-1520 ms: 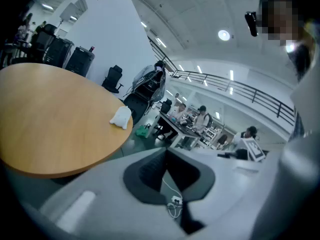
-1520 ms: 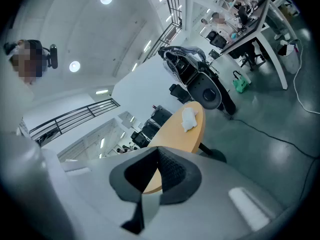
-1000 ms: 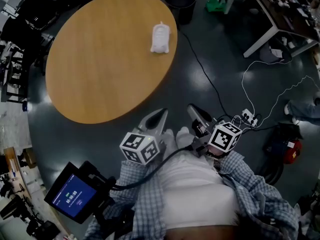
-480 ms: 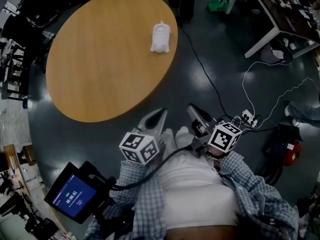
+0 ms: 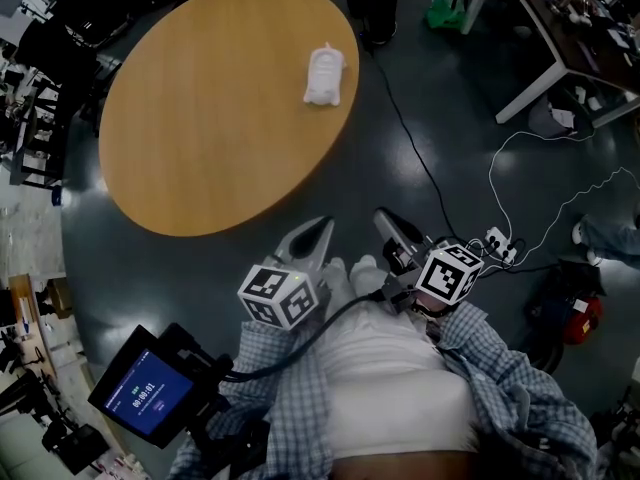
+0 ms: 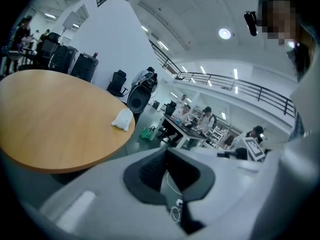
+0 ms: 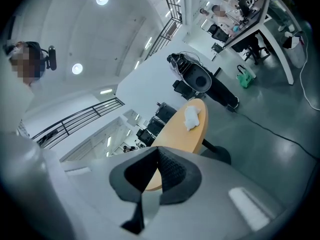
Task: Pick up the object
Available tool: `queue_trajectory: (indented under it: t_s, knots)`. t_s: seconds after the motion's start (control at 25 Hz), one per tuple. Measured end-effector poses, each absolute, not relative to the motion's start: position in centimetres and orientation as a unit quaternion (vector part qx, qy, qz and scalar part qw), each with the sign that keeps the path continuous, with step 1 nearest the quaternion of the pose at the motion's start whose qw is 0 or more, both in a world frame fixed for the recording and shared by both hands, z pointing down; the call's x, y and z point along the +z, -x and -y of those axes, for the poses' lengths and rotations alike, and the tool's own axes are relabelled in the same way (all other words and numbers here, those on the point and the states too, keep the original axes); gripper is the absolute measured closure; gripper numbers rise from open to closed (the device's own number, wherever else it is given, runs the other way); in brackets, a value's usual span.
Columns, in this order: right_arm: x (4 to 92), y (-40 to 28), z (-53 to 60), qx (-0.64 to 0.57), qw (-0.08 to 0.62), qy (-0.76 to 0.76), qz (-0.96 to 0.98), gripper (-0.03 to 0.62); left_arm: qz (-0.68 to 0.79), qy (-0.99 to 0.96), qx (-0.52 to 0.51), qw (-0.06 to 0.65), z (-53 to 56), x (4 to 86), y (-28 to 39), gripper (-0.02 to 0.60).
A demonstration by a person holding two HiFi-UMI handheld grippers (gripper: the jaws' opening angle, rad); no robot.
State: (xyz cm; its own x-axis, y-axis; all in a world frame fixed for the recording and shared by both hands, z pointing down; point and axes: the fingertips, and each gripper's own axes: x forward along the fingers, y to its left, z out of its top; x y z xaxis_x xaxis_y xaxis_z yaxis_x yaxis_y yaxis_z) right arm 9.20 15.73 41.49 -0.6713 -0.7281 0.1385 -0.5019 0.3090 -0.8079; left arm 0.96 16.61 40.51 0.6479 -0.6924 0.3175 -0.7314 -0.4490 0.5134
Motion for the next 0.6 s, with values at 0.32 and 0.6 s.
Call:
queue_trajectory:
  t_s: [0.32,0.6]
  knots:
    - [42.01,-8.41,-15.08,-0.449,0.116,0.368,-0.806,0.588,0.434,-0.843,0.025,0.316,-16.34,40.80,-0.29,0.578]
    - [41.81,-8.36,-15.06,-0.447,0.108,0.364,-0.810,0.588,0.435,-0.843,0.019,0.315,-16.16,40.58,-0.56,0.578]
